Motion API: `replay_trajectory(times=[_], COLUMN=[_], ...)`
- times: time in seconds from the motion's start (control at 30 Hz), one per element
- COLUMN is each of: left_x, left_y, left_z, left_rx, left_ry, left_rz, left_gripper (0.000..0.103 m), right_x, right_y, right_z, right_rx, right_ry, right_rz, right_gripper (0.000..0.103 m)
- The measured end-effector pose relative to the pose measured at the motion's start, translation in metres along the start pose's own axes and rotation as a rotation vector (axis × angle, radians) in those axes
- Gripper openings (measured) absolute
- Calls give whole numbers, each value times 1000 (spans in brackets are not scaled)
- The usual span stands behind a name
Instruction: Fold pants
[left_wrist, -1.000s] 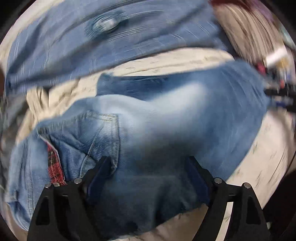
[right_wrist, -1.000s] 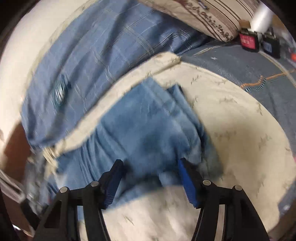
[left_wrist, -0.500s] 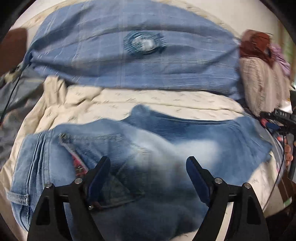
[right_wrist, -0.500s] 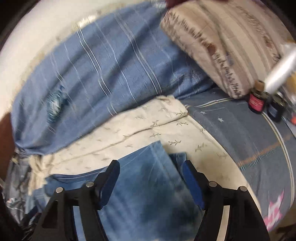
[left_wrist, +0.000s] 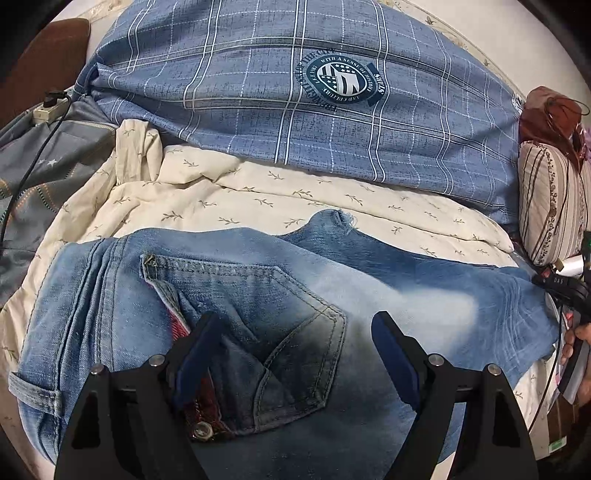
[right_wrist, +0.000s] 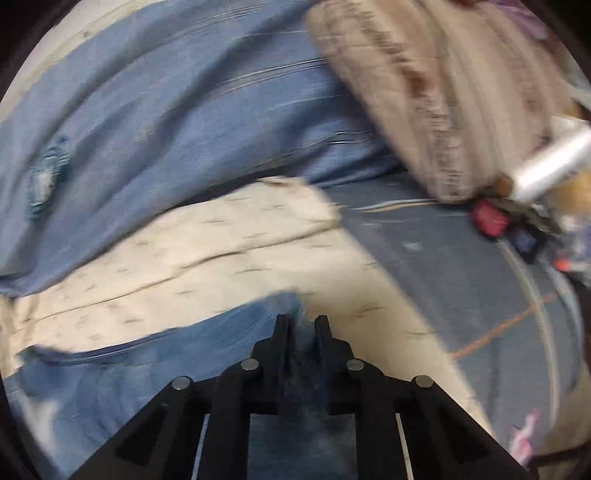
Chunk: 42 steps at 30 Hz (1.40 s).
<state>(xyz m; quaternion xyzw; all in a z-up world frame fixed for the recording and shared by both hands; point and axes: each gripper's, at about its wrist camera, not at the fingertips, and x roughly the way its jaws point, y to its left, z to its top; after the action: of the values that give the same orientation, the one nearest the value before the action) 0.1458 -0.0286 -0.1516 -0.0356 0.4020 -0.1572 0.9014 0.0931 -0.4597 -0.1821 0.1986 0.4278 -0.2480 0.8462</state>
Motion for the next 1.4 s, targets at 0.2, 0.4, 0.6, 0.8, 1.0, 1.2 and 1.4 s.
replay_trajectory(times=[0.2,0.4,0.6,0.8,1.0,1.2,1.4], left_x=[6,6,2,-10,-4,3,-7], left_y=[-5,-11,-11,-15,-28,-42,-13], left_z=[-2,-4,-6,-13,-22,-30,-10], left_rx=[44,85,76,97,184,300,99], left_ry=[22,16,14,-5,39,58,45], left_rz=[43,74,68,52,79,152,12], left_gripper=[84,84,84,84,85,85,85], right_x=[-15,-67,-83,-65,-32,-7,-12], right_y=[-29,-43,-59,-66,-62,-64,-55], right_z=[-13,-31,-83,-118,-117,-100,-89], right_rx=[187,255,454,605,667,725,672], right_ry=[-75,-136,-54,15,76,57,-4], right_rz=[133,238,534,559,556,553,518], right_gripper=[17,17,31,78,78,78,38])
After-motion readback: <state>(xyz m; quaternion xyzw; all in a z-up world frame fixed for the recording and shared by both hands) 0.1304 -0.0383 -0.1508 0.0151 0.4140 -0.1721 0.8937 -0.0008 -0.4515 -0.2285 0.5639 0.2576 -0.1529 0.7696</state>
